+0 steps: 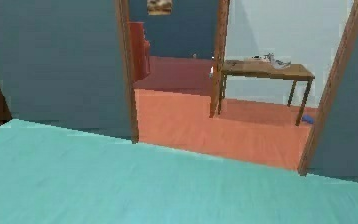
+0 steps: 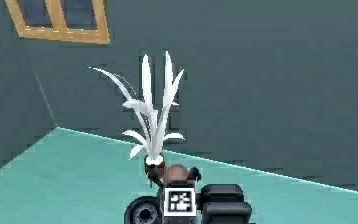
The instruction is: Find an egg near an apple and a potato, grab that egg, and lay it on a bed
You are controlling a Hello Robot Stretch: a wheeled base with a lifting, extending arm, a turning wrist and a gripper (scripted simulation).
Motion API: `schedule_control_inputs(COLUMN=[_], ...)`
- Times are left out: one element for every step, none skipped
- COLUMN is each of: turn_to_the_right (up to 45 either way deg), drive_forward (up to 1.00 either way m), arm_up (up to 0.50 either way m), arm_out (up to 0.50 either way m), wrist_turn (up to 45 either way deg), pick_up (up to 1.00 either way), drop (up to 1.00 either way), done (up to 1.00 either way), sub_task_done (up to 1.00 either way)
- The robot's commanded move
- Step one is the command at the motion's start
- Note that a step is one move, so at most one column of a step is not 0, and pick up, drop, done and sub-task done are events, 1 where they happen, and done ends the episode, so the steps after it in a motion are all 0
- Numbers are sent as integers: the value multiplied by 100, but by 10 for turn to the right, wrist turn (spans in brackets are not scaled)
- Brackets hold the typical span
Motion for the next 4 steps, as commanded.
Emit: schedule_control_inputs(turn_to_the_right=[0,0,0,-240], drive_forward=[100,100,20,0], arm_up=[0,0,0,0], arm_out=[0,0,0,0], wrist_turn=[0,0,0,0], pick_up=[0,0,0,0], drop=[0,0,0,0], done=[0,0,0,0], sub_task_done=[0,0,0,0])
